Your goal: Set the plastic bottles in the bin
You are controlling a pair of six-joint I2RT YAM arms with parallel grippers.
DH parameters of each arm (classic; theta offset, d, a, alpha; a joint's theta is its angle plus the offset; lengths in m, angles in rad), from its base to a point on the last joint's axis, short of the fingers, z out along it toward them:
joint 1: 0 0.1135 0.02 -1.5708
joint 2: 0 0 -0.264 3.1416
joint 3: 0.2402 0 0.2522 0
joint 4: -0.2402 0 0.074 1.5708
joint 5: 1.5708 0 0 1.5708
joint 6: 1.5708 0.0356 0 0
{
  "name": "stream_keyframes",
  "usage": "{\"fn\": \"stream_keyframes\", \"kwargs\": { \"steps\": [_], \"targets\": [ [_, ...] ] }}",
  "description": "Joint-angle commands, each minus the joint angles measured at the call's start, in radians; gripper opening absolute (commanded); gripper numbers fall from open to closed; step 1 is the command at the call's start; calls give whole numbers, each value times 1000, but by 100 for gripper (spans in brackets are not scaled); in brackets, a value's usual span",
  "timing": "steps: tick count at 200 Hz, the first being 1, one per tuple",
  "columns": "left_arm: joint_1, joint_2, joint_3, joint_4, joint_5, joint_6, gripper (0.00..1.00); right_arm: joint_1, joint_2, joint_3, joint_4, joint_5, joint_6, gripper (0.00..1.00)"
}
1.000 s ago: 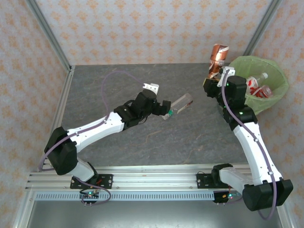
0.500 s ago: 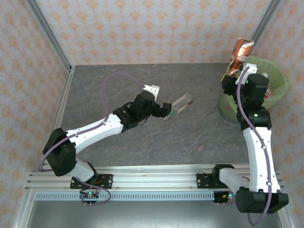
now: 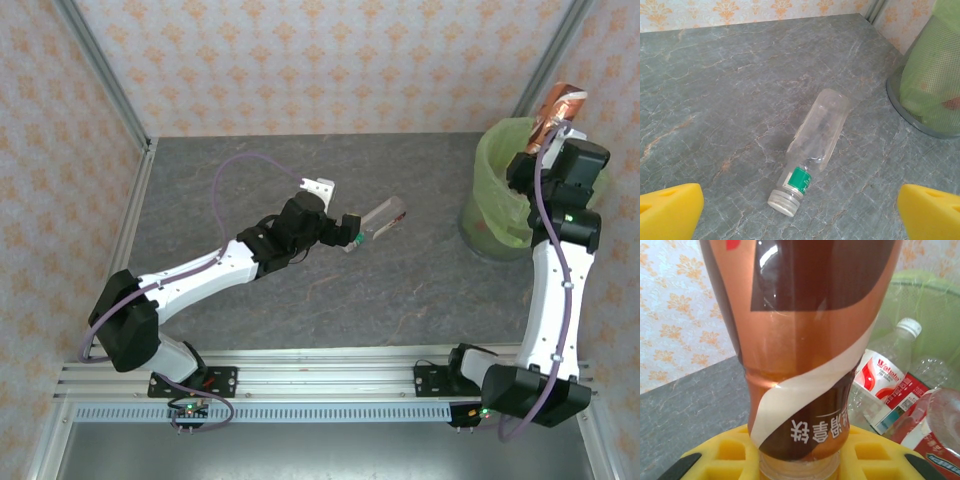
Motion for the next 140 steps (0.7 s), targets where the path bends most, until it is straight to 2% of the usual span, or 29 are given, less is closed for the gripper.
{"fn": "stream_keyframes", "kwargs": {
  "steps": [1, 40, 52, 62, 78, 93, 104, 117, 122, 140],
  "targets": [
    [-6, -24, -17, 12, -60, -1, 100, -7, 24, 16, 23, -32, 71, 0],
    [-4, -47, -41, 6, -110, -7, 100, -8, 100, 15, 34, 16, 125, 0],
    [-5, -48, -47, 9, -117, -9, 100, -7, 115, 15, 39, 32, 128, 4],
    [-5, -46, -47, 9, -119, -10, 100, -7, 129, 16, 47, 41, 129, 13],
    [-5, -40, -41, 8, -120, -10, 100, -7, 154, 31, 45, 39, 131, 22],
    [-4, -35, -36, 6, -117, -8, 100, -8, 186, 59, 29, 12, 130, 43],
    [-3, -32, -33, 3, -116, -8, 100, -7, 199, 86, 2, -1, 136, 54],
    [-5, -33, -33, 1, -118, -9, 100, -7, 202, 100, -14, -16, 139, 63],
    [-5, -35, -35, 3, -117, -10, 100, -7, 199, 101, -16, -22, 142, 70],
    [-6, -37, -41, 2, -121, -13, 100, -8, 182, 95, -13, -17, 139, 77]
  ]
}}
